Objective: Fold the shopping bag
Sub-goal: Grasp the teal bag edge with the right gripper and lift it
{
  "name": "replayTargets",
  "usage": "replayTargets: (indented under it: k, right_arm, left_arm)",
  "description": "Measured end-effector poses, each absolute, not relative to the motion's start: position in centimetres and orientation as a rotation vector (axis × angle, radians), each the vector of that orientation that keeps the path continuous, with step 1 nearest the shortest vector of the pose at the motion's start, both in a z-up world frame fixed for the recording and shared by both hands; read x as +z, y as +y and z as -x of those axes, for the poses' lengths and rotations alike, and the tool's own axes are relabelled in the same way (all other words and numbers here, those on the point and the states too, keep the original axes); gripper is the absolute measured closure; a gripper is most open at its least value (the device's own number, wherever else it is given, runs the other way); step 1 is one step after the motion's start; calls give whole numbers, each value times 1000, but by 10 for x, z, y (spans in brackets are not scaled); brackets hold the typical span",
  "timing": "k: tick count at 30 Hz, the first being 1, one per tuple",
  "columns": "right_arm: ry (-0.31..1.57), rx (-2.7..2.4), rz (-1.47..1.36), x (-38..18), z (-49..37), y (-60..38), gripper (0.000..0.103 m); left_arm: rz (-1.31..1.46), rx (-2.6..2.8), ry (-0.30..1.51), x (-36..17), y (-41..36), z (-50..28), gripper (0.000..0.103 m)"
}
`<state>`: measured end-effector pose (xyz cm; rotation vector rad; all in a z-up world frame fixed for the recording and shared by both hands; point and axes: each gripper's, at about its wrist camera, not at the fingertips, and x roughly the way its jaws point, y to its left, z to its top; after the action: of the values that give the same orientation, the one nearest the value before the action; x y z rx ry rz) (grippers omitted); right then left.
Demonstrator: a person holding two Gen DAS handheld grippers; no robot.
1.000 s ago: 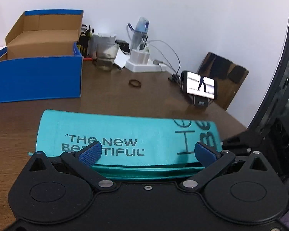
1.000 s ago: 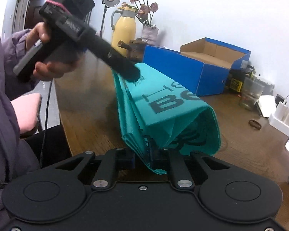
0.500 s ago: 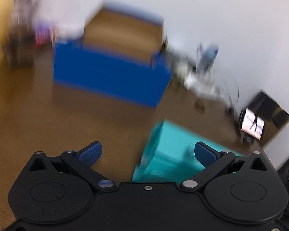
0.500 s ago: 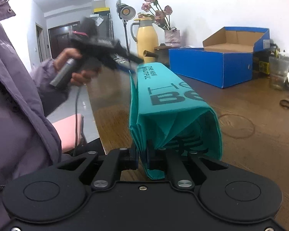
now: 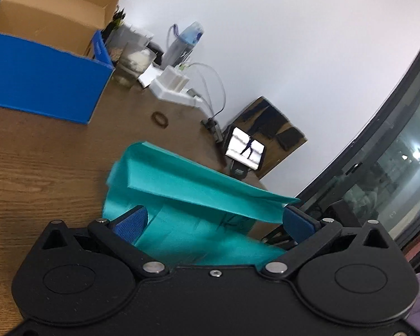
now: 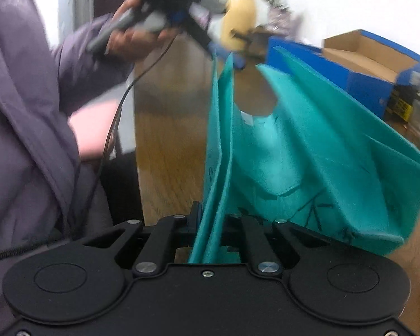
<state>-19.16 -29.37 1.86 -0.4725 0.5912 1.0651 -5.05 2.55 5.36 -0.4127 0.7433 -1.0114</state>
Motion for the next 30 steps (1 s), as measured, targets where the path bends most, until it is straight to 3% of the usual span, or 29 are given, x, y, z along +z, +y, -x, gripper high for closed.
replayTargets:
  k: [10,12,15,20,30]
  right_arm:
    - [586,1168,521,20,195,-275,96]
    - [589,1150,503,20,195,-276,92]
    - [583,1102,428,23,202,-289,79]
    - [458,1146,45,42,213,-344,63]
    - [601,848,-200,24,165,-361,61]
  left_arm:
    - [264,-921,910,23,-33,41,0]
    - [252,-894,939,17,-41,36,0]
    - [232,-863,966,15,-38,37,0]
    - [178,-817,989,11,-42,45,0]
    - [19,-745,865,3,-55,81,0]
